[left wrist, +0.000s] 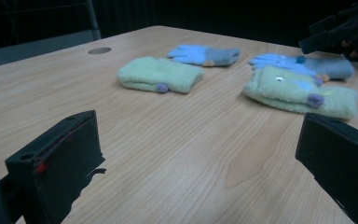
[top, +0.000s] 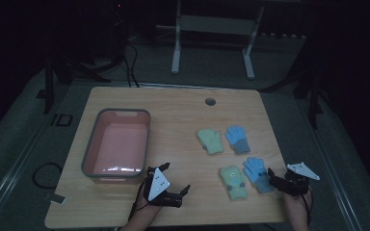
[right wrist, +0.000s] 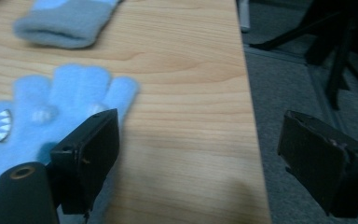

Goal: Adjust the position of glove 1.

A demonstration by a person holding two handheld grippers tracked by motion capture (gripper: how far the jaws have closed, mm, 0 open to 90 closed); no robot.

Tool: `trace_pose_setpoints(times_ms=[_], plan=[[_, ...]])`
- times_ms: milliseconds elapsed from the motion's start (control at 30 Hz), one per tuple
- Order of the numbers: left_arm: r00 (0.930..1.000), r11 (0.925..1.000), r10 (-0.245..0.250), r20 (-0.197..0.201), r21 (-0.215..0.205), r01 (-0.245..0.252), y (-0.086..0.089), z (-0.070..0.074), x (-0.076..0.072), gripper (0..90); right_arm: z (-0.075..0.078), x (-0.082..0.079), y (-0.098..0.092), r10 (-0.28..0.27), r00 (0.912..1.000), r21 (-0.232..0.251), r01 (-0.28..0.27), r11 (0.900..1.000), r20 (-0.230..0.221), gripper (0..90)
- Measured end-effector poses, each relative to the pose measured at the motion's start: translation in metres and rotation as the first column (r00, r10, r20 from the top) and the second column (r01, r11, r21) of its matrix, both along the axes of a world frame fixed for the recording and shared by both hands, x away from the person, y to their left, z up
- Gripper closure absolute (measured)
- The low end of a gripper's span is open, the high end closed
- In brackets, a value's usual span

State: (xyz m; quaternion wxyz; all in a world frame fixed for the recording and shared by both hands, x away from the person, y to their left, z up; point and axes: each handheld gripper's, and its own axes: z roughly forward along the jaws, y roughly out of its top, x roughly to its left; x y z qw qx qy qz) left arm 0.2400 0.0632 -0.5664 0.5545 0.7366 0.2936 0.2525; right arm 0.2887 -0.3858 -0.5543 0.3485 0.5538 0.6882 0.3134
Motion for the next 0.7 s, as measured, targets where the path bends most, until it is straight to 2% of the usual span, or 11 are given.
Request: trace_pose_setpoints(times_ms=[100, 167, 200, 333, 367, 400, 467, 567, 700], plan=[[1.0, 1.0, -0.002, 0.002, 0.005, 0.002, 0.0, 0.0, 0.0, 0.4, 0.0, 0.0, -0.001, 0.007, 1.0, 0.009, -0.007, 1.0, -0.003, 12.6], [1.0, 1.0, -0.001, 0.004, 0.008, 0.001, -0.001, 0.0, 0.0, 0.4, 0.0, 0.0, -0.001, 0.023, 0.9993, 0.016, -0.023, 1.0, -0.029, 12.7], [1.0, 1.0, -0.001, 0.004, 0.009, 0.001, -0.001, 0.0, 0.0, 0.4, 0.0, 0.0, 0.0, 0.026, 0.9993, 0.012, -0.026, 1.0, -0.027, 12.8], [1.0, 1.0, 0.002, 0.0, 0.005, -0.002, 0.0, 0.0, 0.0, 0.4, 0.001, 0.0, -0.002, 0.037, 0.9984, 0.046, -0.035, 0.998, -0.042, 14.3], [1.0, 1.0, 0.003, -0.001, 0.002, -0.003, 0.0, 0.0, 0.0, 0.4, 0.002, 0.0, -0.003, 0.036, 0.9977, 0.063, -0.032, 0.998, -0.058, 14.8], [1.0, 1.0, 0.003, 0.0, 0.001, -0.003, 0.0, 0.0, 0.0, 0.4, 0.004, 0.002, -0.004, 0.042, 0.9949, 0.074, -0.035, 0.997, -0.092, 14.8], [1.0, 1.0, 0.003, 0.002, -0.001, -0.003, 0.0, 0.0, 0.0, 0.4, 0.007, 0.004, -0.006, 0.059, 0.9911, 0.105, -0.046, 0.993, -0.119, 15.0], [1.0, 1.0, 0.003, 0.002, 0.001, -0.003, 0.0, 0.0, 0.0, 0.4, 0.015, 0.007, -0.005, 0.037, 0.9907, 0.108, -0.023, 0.994, -0.131, 13.4], [0.9999, 1.0, 0.009, 0.005, -0.004, -0.009, 0.0, 0.0, 0.0, 0.4, 0.026, 0.01, -0.001, 0.067, 0.987, 0.104, -0.052, 0.993, -0.146, 11.1]])
